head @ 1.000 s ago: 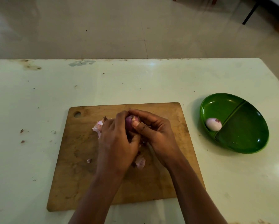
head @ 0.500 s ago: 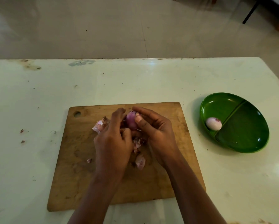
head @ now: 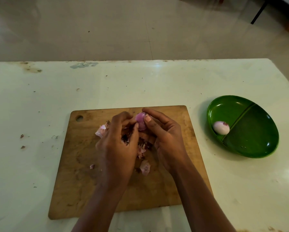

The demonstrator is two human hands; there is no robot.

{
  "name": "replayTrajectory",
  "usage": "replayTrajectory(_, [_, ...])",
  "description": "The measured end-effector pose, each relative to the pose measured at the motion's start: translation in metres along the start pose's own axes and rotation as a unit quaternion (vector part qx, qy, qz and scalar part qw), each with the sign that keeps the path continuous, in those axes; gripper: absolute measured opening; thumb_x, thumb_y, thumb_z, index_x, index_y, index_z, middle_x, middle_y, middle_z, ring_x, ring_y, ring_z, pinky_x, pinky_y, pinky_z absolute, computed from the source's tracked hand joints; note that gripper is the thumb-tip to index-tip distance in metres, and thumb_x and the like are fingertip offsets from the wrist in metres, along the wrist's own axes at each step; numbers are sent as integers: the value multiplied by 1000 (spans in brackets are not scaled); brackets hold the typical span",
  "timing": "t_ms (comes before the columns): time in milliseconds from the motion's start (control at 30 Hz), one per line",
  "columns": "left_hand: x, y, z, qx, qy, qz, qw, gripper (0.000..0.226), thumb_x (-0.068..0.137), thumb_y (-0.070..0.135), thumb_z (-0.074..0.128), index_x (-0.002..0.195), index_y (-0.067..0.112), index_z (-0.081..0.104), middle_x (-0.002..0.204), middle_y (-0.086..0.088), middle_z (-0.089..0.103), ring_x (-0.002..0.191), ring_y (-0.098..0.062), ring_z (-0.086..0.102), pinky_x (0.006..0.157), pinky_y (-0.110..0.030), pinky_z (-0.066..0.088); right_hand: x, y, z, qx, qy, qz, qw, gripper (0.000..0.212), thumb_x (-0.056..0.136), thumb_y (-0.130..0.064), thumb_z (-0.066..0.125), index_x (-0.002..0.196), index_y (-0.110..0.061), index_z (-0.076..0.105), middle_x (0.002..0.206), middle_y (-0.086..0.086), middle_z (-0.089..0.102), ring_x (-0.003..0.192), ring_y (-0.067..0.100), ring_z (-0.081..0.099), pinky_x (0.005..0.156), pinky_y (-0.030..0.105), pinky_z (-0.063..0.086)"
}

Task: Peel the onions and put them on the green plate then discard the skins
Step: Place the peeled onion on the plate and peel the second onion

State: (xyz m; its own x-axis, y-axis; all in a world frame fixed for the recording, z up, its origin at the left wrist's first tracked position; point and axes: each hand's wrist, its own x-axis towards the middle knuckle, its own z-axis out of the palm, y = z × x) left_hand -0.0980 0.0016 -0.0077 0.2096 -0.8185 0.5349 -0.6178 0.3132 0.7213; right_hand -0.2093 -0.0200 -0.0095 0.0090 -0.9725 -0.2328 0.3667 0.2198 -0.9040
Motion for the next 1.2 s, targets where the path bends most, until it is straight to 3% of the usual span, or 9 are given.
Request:
replayTrajectory(67, [0, 1, 2, 4, 6, -21, 1000, 36, 85, 4, 67, 107, 24, 46, 93, 10, 60, 82, -6, 65, 66, -17, 53, 0, -1, 1, 8, -2, 4, 1000, 33, 82, -16, 64, 114, -8, 67, 104, 9, 73, 97, 26, 71, 82, 39, 59])
replayTrajectory(200, [1, 1, 7, -52, 30, -99, 993, 37, 89, -4, 58, 99, 27, 41, 87, 15, 55, 79, 2, 60, 66, -9, 48, -1, -4, 3, 48, -3, 31, 998, 23, 87, -12, 60, 108, -8, 68, 99, 8, 74, 91, 24, 72, 71, 28, 59])
replayTrajectory(300, [3, -1, 6, -105, 56, -167, 979, 30, 90, -7, 54, 102, 17, 40, 91, 5, 56, 83, 9, 60, 66, -6, 47, -1, -7, 1, 125, 20, 64, 990, 18, 88, -15, 57, 102, -9, 67, 92, 7, 75, 83, 24, 73, 65, 26, 59])
replayTrajectory(400, [6, -3, 4, -103, 60, -185, 975, 29, 88, -4, 57, 104, 15, 44, 96, 1, 60, 84, 7, 62, 67, -6, 48, 0, -10, 0, 147, 39, 74, 986, 30, 81, -22, 59, 107, -8, 65, 105, 15, 71, 85, 27, 72, 66, 28, 60])
replayTrajectory(467, [6, -5, 4, -90, 43, -173, 980, 30, 86, -4, 61, 104, 17, 51, 97, 7, 62, 88, 4, 62, 71, -11, 51, 0, -9, 0, 124, 39, 73, 989, 31, 79, -25, 60, 106, -10, 65, 108, 16, 70, 86, 26, 72, 66, 27, 60])
replayTrajectory(567, [4, -3, 6, -76, 10, -150, 986, 21, 85, 5, 66, 100, 20, 62, 96, 3, 67, 93, -13, 65, 74, -34, 58, 0, -8, 0, 113, 32, 68, 991, 23, 84, -23, 59, 102, -12, 67, 103, 12, 71, 85, 24, 72, 66, 26, 60])
replayTrajectory(833, [3, 4, 2, -84, -7, -109, 991, 26, 75, 17, 76, 97, 21, 61, 89, 14, 64, 83, -6, 66, 71, -22, 57, 1, -7, 0, 90, 12, 58, 994, 36, 73, -35, 63, 98, -10, 67, 94, 11, 71, 79, 19, 70, 63, 23, 57])
replayTrajectory(1000, [0, 1, 7, -58, -58, 25, 996, 41, 76, 33, 70, 113, 22, 54, 108, 4, 62, 95, -20, 65, 77, -39, 57, 1, -5, 0, 60, -8, 51, 997, 49, 68, -49, 64, 94, -7, 66, 85, 7, 70, 77, 18, 67, 69, 28, 56])
replayTrajectory(1200, [-2, 1, 9, -15, -58, 87, 994, 41, 77, 27, 69, 113, 10, 58, 105, -5, 65, 97, -16, 59, 84, -21, 49, -1, -7, 0, 22, -10, 41, 999, 62, 66, -52, 64, 104, -4, 55, 72, -6, 64, 66, 8, 63, 62, 24, 52])
